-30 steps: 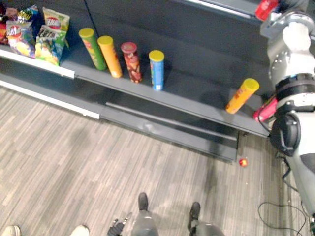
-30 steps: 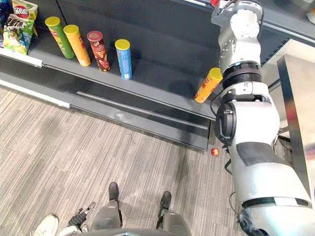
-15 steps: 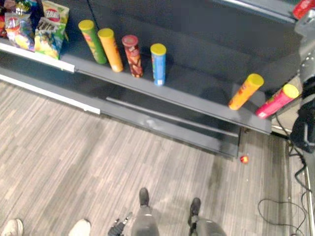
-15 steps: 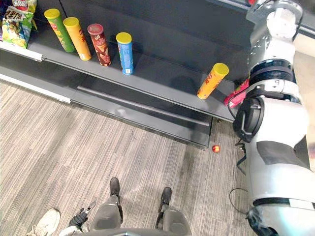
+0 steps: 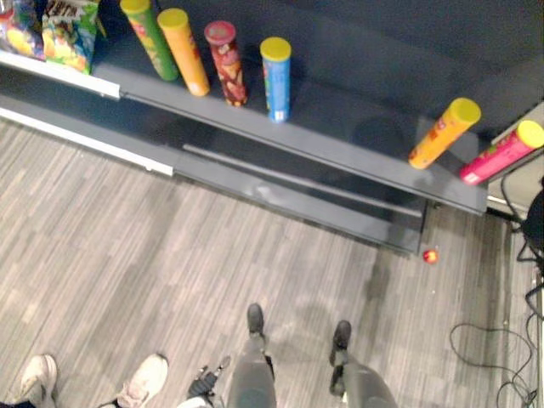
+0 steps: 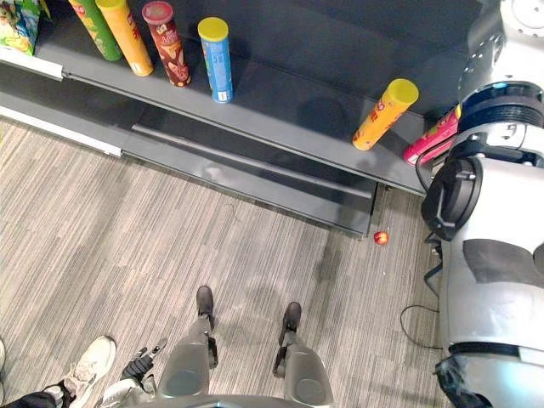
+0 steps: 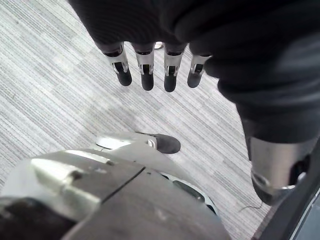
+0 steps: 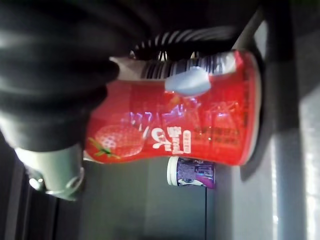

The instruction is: Put the gum and the chips on the shelf.

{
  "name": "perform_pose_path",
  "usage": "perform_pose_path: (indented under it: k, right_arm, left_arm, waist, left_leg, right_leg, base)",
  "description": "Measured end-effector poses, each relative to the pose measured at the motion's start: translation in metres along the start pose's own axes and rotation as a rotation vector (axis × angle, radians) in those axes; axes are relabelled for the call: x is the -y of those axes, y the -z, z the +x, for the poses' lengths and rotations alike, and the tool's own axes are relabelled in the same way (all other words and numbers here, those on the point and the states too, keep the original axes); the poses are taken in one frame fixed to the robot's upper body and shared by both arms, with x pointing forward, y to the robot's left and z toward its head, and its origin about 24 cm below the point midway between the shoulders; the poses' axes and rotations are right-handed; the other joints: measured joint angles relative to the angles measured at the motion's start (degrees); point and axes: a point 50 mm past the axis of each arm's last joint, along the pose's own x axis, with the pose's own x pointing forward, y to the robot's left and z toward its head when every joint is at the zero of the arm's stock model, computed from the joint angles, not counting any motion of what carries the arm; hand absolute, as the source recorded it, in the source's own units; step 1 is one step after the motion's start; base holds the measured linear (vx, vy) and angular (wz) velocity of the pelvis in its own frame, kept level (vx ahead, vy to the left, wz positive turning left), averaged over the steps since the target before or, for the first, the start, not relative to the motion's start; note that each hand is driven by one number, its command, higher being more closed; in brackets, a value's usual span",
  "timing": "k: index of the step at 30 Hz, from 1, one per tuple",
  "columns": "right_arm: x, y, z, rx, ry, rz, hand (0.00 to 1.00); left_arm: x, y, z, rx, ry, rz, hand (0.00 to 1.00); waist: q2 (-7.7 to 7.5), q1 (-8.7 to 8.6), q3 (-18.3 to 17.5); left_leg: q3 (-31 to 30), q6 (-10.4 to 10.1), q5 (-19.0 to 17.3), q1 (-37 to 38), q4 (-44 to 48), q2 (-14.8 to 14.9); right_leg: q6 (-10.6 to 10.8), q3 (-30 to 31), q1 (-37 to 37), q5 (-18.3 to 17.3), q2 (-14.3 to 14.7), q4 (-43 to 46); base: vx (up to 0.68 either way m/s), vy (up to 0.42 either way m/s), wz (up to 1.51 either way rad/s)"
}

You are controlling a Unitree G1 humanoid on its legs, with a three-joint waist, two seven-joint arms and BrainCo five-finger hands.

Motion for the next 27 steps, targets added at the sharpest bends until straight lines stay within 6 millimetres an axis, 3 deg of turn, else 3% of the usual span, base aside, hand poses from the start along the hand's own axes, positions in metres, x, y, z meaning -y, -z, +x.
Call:
perform_pose_path:
  k: [27]
  right_arm:
    - [0.0082, -0.0085, 0.0036, 0.027, 0.038, -0.022, 1.00]
  left_arm:
    - [0.0056, -0.0053, 0.0020, 0.012, -0.001, 0.026, 0.00]
  waist:
    - [1.53, 0.09, 0.5]
  left_leg:
    - [-2.4, 0.0, 0.7, -1.2, 0.0, -0.5]
  right_leg:
    - [-0.4, -2.4, 0.0, -0.2, -0.6, 0.6]
  base:
    - [0.01, 0.002, 0.03]
